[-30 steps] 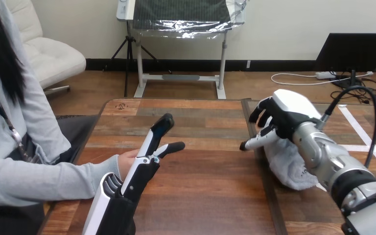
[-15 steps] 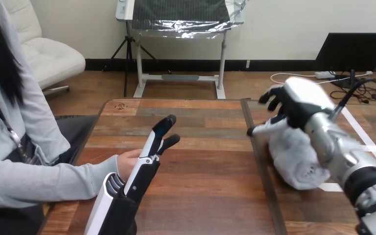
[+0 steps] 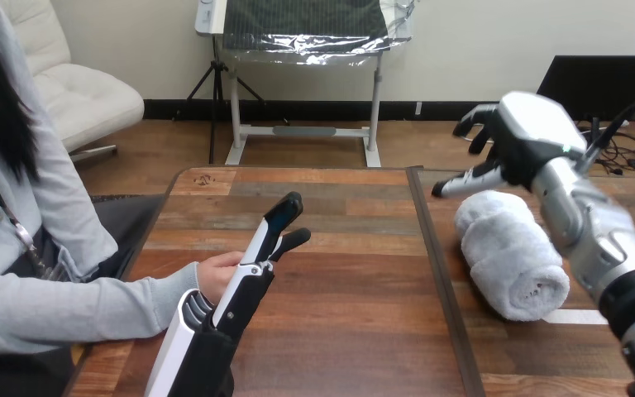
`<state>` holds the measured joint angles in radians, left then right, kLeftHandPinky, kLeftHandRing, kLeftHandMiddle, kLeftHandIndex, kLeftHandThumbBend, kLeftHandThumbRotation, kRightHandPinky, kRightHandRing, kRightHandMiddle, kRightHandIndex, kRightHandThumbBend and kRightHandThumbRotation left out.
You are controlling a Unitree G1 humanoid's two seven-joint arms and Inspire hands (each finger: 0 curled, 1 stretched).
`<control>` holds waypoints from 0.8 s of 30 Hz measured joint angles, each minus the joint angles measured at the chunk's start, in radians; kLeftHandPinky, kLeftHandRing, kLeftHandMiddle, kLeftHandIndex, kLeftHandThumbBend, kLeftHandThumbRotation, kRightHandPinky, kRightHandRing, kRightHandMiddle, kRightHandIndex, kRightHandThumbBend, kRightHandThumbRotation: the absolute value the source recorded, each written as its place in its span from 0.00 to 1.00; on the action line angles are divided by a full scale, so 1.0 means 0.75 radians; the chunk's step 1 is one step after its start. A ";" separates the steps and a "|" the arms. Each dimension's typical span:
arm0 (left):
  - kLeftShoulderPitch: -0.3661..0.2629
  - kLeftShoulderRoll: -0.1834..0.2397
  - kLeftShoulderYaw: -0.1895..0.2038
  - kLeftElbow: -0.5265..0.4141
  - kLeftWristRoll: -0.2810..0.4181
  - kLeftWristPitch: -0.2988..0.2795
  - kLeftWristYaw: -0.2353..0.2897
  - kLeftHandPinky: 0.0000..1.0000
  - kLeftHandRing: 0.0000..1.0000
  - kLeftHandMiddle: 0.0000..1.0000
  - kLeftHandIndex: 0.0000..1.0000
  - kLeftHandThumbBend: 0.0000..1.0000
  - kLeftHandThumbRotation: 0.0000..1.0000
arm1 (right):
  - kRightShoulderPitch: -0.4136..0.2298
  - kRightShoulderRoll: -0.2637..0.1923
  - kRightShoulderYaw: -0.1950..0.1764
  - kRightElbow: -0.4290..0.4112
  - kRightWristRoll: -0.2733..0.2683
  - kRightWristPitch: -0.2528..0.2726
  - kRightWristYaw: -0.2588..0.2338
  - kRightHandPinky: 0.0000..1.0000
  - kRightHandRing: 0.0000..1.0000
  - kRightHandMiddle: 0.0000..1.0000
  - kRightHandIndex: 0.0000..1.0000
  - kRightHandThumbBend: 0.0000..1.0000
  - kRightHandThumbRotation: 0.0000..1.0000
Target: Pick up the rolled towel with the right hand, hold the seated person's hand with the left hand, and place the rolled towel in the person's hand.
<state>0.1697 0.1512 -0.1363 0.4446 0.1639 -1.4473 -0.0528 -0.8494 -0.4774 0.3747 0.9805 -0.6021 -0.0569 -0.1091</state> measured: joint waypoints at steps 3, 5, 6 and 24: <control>-0.004 0.001 -0.002 0.002 -0.002 0.000 0.000 0.85 0.97 1.00 0.98 1.00 0.67 | 0.001 -0.011 -0.001 -0.037 -0.002 0.023 0.011 0.46 0.58 0.65 0.73 0.86 0.32; -0.007 0.001 -0.003 0.003 -0.002 0.000 0.000 0.85 0.98 1.00 0.98 1.00 0.67 | 0.001 -0.017 -0.002 -0.053 -0.004 0.032 0.017 0.46 0.58 0.65 0.73 0.86 0.33; -0.009 0.002 -0.004 0.004 -0.002 0.000 -0.001 0.85 0.98 1.00 0.98 1.00 0.67 | 0.001 -0.021 -0.002 -0.058 -0.005 0.032 0.019 0.45 0.58 0.65 0.73 0.86 0.33; -0.031 0.003 -0.004 0.019 0.000 0.003 -0.003 0.85 0.99 1.00 0.98 1.00 0.68 | 0.010 -0.066 -0.002 -0.079 -0.007 0.032 0.049 0.45 0.59 0.67 0.73 0.86 0.37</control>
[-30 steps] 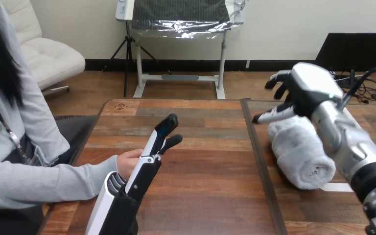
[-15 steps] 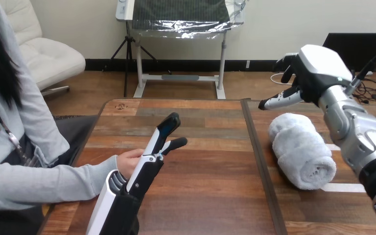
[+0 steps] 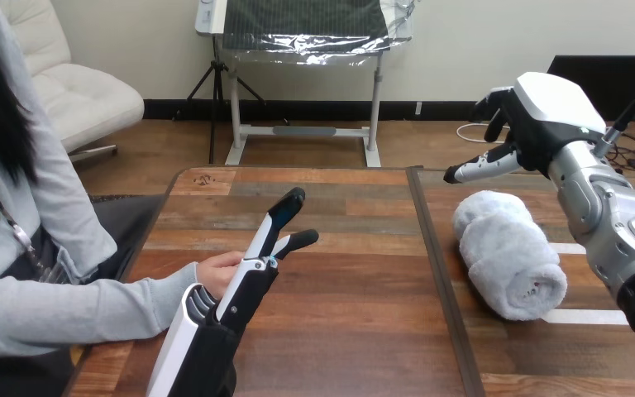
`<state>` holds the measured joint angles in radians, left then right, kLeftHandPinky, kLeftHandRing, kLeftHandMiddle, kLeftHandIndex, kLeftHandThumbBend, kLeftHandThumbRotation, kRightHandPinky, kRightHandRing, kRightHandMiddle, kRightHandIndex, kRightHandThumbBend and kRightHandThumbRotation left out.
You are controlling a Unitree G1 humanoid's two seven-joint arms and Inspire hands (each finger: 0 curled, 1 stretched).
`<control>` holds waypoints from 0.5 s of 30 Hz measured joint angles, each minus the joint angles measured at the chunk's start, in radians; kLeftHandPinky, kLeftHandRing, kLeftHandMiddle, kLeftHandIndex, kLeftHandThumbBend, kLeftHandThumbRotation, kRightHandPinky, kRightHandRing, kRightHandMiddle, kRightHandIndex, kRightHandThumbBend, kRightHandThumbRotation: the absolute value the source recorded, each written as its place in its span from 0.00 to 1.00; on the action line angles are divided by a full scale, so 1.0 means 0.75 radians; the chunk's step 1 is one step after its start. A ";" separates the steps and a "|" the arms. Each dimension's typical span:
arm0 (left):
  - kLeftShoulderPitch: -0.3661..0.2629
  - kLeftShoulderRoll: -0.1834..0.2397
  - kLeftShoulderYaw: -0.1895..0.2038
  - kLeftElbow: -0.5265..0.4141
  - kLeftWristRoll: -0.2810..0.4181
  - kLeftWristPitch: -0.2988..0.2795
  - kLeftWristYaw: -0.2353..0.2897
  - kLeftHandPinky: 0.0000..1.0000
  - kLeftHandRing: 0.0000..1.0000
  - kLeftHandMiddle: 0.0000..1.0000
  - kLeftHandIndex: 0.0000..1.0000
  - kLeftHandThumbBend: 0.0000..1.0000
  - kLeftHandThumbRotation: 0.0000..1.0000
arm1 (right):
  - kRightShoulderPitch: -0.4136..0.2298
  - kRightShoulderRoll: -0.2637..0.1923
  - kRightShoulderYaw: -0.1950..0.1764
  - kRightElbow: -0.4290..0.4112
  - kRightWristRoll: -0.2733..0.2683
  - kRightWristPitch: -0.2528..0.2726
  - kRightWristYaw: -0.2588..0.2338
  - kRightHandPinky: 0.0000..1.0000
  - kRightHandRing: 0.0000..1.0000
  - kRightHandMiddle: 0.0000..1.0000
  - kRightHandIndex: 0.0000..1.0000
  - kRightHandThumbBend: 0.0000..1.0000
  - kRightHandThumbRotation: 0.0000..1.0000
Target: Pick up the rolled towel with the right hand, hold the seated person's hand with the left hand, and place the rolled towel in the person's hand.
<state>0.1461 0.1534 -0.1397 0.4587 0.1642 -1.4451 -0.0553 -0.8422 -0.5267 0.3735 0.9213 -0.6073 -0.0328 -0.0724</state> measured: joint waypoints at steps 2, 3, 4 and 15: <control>0.000 0.000 0.000 0.001 0.000 0.000 0.000 0.85 0.99 1.00 0.98 1.00 0.67 | 0.002 -0.003 0.000 0.000 0.000 0.000 0.001 0.46 0.60 0.67 0.74 0.87 0.39; 0.000 0.000 0.000 0.001 0.000 0.000 0.000 0.85 0.99 1.00 0.98 1.00 0.67 | 0.003 -0.005 0.000 0.001 0.000 0.000 0.001 0.46 0.60 0.67 0.74 0.87 0.39; 0.000 0.000 0.000 0.001 -0.001 0.000 0.000 0.85 0.99 1.00 0.98 1.00 0.67 | 0.003 -0.006 0.000 0.003 0.000 0.000 0.002 0.46 0.60 0.67 0.74 0.87 0.40; -0.002 -0.005 0.003 0.002 -0.001 0.000 0.000 0.78 0.97 1.00 0.97 1.00 0.69 | -0.009 -0.011 -0.001 0.092 0.018 0.027 0.022 0.35 0.46 0.56 0.82 0.93 0.50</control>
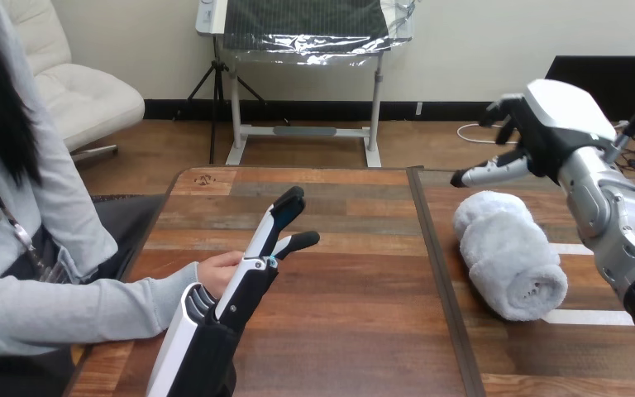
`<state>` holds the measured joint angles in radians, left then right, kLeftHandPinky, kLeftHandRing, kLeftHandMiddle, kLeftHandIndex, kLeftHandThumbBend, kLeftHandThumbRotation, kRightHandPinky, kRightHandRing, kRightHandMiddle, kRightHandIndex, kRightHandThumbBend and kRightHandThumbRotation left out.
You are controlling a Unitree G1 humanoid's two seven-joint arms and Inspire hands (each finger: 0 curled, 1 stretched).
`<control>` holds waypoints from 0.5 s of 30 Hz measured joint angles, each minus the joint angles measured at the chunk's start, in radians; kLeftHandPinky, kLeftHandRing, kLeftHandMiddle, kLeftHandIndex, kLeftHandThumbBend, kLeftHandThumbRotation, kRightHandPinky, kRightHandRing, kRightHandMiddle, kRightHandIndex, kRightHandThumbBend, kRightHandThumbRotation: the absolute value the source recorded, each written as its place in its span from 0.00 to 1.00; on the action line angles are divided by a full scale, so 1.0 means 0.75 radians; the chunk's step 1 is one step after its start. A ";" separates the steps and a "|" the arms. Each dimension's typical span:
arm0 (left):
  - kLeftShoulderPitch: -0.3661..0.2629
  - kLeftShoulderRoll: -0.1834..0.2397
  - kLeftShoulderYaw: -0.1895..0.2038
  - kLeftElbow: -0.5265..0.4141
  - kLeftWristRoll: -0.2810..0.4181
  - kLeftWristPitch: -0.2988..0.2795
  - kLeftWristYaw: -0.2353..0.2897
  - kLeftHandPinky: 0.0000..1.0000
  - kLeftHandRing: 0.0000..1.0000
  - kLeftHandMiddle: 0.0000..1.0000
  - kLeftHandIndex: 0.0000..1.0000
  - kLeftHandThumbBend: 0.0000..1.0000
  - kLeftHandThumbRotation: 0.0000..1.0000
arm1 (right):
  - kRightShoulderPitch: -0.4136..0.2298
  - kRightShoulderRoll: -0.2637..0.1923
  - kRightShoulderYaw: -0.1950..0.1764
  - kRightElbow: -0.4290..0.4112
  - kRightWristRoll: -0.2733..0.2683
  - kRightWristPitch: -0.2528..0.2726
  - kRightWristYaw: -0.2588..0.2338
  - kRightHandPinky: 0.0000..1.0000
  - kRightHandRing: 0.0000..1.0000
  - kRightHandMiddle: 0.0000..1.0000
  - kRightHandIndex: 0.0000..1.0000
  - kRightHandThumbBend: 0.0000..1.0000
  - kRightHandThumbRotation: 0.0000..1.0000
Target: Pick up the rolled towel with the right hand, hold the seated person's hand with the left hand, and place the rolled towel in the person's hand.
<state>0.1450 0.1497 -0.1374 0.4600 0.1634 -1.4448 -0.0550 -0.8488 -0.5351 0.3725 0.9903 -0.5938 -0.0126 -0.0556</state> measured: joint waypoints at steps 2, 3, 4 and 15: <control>0.000 0.000 0.000 0.000 0.000 0.000 0.000 0.77 0.97 1.00 0.98 1.00 0.69 | -0.006 0.000 0.000 0.032 0.006 0.009 0.008 0.34 0.45 0.55 0.83 0.95 0.53; 0.000 0.000 0.000 0.000 0.000 0.000 0.000 0.77 0.97 1.00 0.98 1.00 0.69 | -0.010 0.000 0.000 0.050 0.008 0.016 0.013 0.34 0.45 0.55 0.84 0.95 0.54; 0.000 0.000 0.001 0.000 0.001 0.001 0.000 0.77 0.96 1.00 0.98 1.00 0.69 | -0.014 0.000 0.000 0.069 0.011 0.023 0.019 0.35 0.47 0.57 0.86 0.97 0.56; -0.001 -0.008 0.029 0.000 0.023 0.003 0.000 0.74 0.95 1.00 0.97 1.00 0.69 | -0.068 0.001 -0.002 0.266 0.033 0.104 0.079 0.72 0.84 0.88 0.95 1.00 0.69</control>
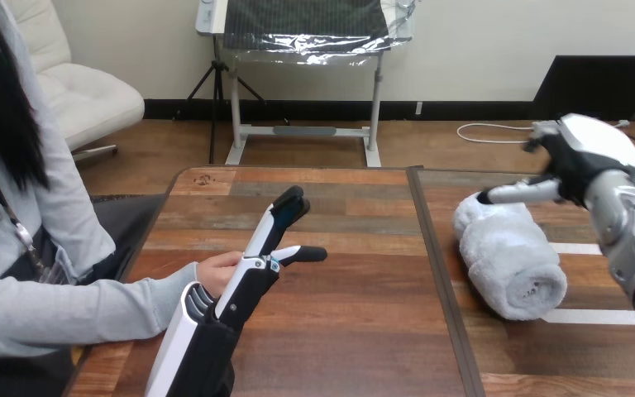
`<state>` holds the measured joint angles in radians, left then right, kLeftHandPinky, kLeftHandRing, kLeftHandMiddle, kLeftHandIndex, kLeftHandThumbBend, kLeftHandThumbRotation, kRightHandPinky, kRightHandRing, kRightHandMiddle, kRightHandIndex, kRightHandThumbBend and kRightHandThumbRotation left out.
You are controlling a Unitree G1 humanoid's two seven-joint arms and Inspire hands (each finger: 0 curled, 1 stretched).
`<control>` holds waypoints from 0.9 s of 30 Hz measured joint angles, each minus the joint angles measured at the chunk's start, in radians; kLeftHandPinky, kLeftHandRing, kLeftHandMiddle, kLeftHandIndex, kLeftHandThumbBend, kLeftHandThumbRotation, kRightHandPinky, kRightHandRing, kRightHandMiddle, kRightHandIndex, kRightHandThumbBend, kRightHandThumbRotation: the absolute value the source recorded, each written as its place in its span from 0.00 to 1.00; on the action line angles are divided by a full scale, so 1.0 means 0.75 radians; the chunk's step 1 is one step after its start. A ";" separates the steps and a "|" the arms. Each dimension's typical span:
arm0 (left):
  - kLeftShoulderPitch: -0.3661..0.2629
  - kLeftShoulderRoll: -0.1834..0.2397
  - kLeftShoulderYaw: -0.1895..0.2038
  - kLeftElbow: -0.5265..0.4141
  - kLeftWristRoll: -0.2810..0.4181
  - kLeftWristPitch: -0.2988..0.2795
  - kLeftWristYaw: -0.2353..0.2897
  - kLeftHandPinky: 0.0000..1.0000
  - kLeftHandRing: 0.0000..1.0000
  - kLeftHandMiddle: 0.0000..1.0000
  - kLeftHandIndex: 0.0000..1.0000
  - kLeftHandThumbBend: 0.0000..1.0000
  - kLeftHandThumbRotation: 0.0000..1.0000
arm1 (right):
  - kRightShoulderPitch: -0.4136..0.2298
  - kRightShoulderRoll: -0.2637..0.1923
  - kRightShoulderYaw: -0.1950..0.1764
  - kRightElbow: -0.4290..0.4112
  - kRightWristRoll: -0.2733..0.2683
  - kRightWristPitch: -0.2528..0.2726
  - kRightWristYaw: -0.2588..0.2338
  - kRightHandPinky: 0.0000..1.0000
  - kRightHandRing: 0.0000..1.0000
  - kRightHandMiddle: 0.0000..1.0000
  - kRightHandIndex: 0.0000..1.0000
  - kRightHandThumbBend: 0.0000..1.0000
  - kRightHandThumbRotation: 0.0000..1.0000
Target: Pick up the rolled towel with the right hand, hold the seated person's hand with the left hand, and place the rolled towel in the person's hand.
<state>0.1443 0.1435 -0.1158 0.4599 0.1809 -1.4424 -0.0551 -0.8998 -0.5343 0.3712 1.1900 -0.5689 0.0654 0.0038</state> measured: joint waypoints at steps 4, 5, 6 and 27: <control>0.000 -0.001 0.000 0.000 0.000 0.000 0.000 0.73 0.94 1.00 0.97 1.00 0.68 | -0.020 0.002 -0.002 0.058 0.010 0.040 0.028 0.69 0.89 0.95 0.98 1.00 0.75; 0.000 -0.001 -0.002 0.000 -0.002 0.000 0.000 0.73 0.94 1.00 0.97 1.00 0.68 | -0.024 0.004 -0.002 0.069 0.012 0.052 0.034 0.68 0.91 0.96 0.98 1.00 0.76; 0.000 -0.001 -0.005 0.000 -0.007 0.000 0.000 0.73 0.94 1.00 0.97 1.00 0.67 | -0.029 0.005 -0.003 0.082 0.017 0.066 0.039 0.68 0.92 0.97 0.99 1.00 0.77; -0.003 0.020 -0.060 0.002 -0.059 0.028 -0.024 0.96 1.00 1.00 0.99 1.00 0.69 | -0.084 0.103 -0.064 0.202 0.080 0.208 0.033 0.86 1.00 1.00 1.00 1.00 0.90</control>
<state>0.1417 0.1583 -0.1609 0.4611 0.1365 -1.4215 -0.0733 -0.9625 -0.4574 0.3233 1.3418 -0.5087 0.2211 0.0288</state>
